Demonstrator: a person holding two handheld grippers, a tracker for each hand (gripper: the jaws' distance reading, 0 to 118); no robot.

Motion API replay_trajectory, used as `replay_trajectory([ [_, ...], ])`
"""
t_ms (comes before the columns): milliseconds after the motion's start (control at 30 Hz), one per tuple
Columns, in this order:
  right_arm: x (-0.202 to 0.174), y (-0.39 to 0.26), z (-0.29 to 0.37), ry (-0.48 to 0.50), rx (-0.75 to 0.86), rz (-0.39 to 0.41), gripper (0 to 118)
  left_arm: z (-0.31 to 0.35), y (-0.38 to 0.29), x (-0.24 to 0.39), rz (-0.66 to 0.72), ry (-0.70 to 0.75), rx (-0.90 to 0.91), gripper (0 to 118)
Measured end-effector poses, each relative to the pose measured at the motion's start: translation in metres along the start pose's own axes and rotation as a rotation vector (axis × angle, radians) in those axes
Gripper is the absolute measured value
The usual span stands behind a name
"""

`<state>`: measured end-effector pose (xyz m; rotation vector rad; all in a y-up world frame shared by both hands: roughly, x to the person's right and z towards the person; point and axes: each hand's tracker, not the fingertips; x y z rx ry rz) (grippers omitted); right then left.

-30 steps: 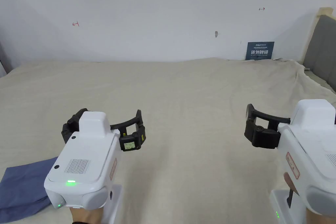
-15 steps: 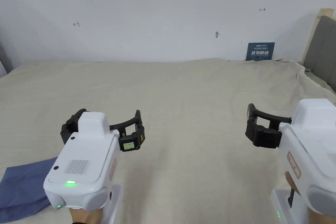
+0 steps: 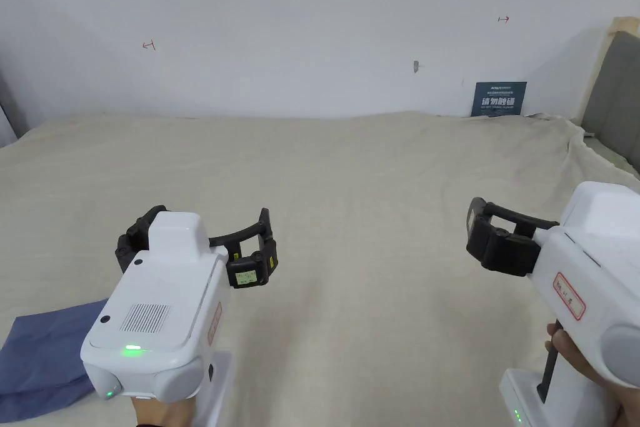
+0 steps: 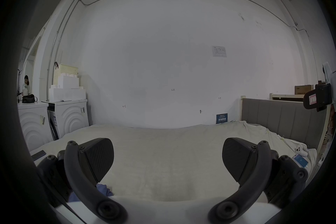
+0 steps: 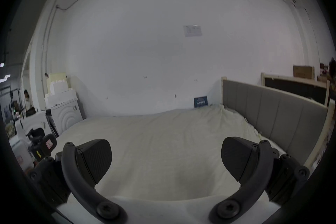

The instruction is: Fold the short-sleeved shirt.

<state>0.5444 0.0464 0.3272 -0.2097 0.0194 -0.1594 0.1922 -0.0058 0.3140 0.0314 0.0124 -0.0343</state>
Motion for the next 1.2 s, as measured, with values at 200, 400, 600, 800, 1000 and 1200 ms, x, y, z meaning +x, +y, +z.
replay_trajectory([
  [200, -0.011, 0.021, -0.005, -0.179, -0.191, -0.013, 118, 0.002, 0.004, -0.002, 0.001, 0.002, 0.016, 118],
  [400, -0.011, 0.024, -0.008, -0.141, -0.226, -0.037, 117, 0.001, 0.006, -0.005, 0.011, 0.006, 0.022, 118],
  [600, -0.011, 0.018, -0.009, -0.142, -0.159, -0.048, 117, 0.001, 0.005, -0.006, 0.007, 0.009, 0.020, 118],
  [800, -0.009, 0.017, -0.010, -0.161, -0.127, -0.040, 117, 0.002, 0.006, -0.007, 0.002, 0.012, 0.020, 118],
  [1000, -0.007, 0.010, -0.010, -0.149, -0.091, -0.022, 117, 0.002, 0.006, -0.008, 0.012, 0.016, 0.025, 118],
  [1200, -0.001, 0.005, -0.006, -0.082, 0.023, 0.008, 117, 0.003, 0.007, -0.007, 0.005, 0.015, 0.029, 118],
])
